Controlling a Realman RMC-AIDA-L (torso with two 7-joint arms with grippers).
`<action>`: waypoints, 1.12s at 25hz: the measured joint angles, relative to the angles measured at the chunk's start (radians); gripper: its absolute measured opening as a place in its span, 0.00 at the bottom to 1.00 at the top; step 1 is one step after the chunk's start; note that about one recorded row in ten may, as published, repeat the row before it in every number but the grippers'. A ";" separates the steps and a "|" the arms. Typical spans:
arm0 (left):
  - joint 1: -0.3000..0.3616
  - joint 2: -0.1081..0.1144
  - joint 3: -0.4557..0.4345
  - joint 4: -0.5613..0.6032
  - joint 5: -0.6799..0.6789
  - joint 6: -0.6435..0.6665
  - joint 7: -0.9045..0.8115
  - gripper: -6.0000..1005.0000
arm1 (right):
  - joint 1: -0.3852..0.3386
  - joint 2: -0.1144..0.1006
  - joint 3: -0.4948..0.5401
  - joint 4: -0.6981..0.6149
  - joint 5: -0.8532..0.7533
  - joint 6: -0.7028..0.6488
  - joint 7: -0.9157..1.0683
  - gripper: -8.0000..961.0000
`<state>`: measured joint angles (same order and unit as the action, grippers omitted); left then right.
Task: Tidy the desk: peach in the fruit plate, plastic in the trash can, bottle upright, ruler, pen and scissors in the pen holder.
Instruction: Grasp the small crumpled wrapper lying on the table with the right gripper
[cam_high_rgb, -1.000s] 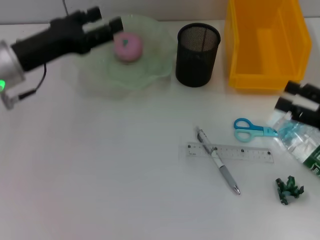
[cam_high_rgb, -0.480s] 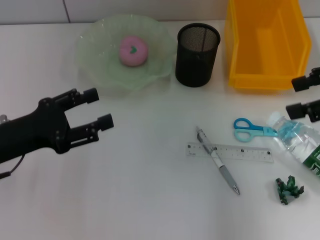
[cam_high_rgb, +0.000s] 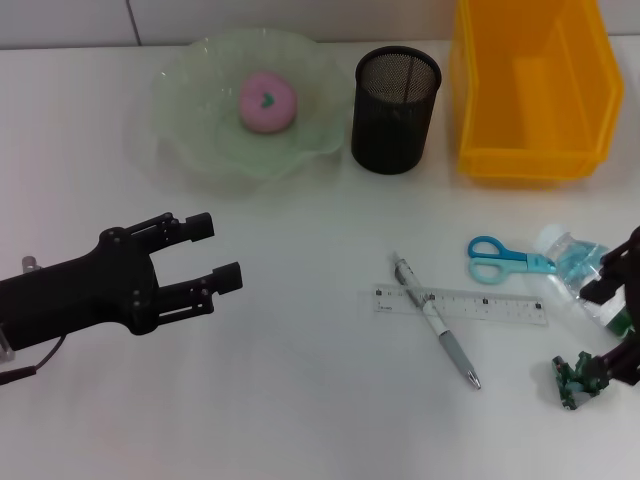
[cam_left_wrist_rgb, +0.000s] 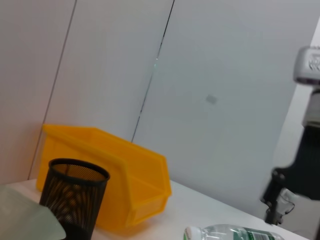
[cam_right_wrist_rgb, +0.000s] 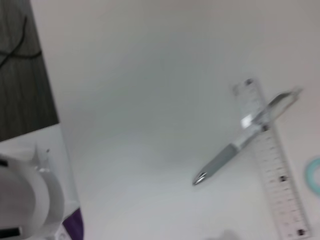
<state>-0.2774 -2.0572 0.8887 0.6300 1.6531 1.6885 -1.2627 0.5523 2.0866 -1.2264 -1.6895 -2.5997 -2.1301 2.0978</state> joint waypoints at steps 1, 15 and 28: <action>-0.004 0.001 0.000 -0.004 0.000 -0.008 0.000 0.79 | -0.006 0.001 -0.014 0.009 0.000 0.010 0.003 0.82; -0.049 -0.002 0.007 -0.018 0.019 -0.041 -0.008 0.79 | -0.060 -0.001 -0.158 0.228 -0.053 0.236 -0.004 0.80; -0.064 -0.003 0.007 -0.021 0.034 -0.071 -0.009 0.78 | -0.062 -0.001 -0.236 0.298 -0.079 0.329 0.012 0.77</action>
<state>-0.3411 -2.0601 0.8958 0.6090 1.6870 1.6171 -1.2717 0.4902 2.0859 -1.4621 -1.3919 -2.6789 -1.8015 2.1095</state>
